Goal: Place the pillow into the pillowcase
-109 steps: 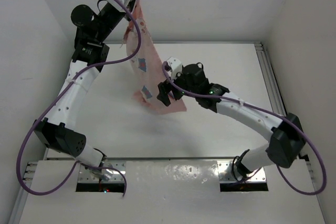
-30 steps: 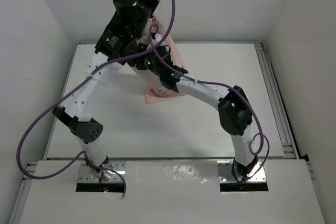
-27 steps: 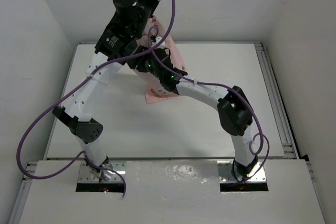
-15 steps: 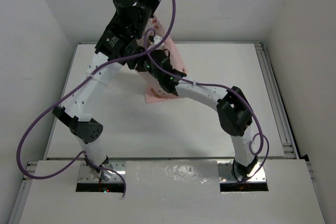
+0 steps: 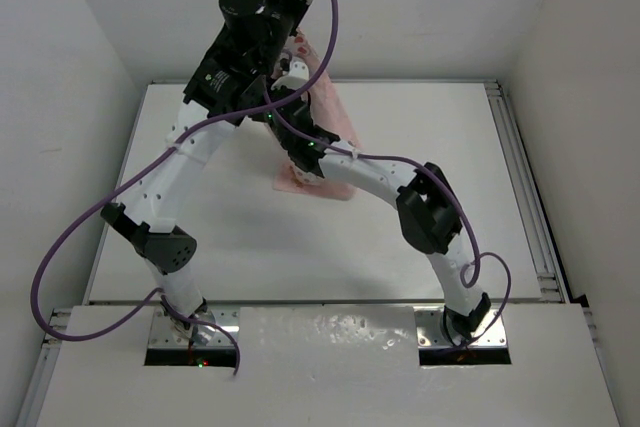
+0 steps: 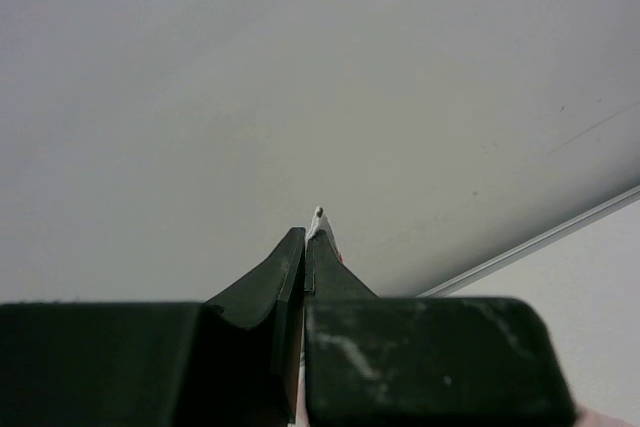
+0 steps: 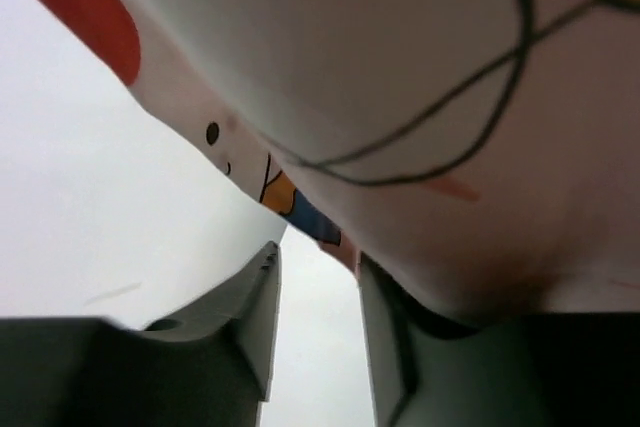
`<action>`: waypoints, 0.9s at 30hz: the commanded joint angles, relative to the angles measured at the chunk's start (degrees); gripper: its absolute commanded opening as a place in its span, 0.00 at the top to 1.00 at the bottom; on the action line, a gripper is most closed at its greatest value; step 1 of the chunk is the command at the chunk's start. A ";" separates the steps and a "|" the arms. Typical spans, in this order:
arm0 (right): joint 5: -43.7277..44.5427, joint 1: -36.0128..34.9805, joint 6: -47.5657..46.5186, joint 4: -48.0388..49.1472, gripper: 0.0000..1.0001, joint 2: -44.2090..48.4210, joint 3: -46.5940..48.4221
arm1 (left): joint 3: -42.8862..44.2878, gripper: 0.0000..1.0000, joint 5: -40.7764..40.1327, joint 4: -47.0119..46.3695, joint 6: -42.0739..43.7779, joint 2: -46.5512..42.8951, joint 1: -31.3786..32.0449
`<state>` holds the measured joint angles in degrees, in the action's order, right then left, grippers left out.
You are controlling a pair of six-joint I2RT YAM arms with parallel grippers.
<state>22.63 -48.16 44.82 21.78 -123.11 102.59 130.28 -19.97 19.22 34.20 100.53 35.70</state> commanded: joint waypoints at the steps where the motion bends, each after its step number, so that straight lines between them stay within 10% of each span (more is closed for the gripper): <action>1: 5.92 0.00 -0.25 1.51 0.65 -1.78 5.07 | 1.38 1.00 0.37 -7.53 -0.44 -2.71 1.30; 6: 9.27 0.17 -2.10 -0.42 1.00 -3.19 8.94 | 1.21 1.00 -0.16 -6.57 -0.71 -2.88 1.39; 21: -14.33 8.34 -8.53 15.22 1.00 30.36 -35.33 | -2.92 1.00 -0.07 -5.96 1.49 -3.85 -11.53; 27: -24.19 13.89 -15.24 3.15 1.00 39.17 -39.32 | -1.09 1.00 2.30 -0.60 0.00 -3.76 -11.72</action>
<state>6.87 -33.80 34.54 29.61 -86.00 61.89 126.48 -19.79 20.25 34.59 100.49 23.16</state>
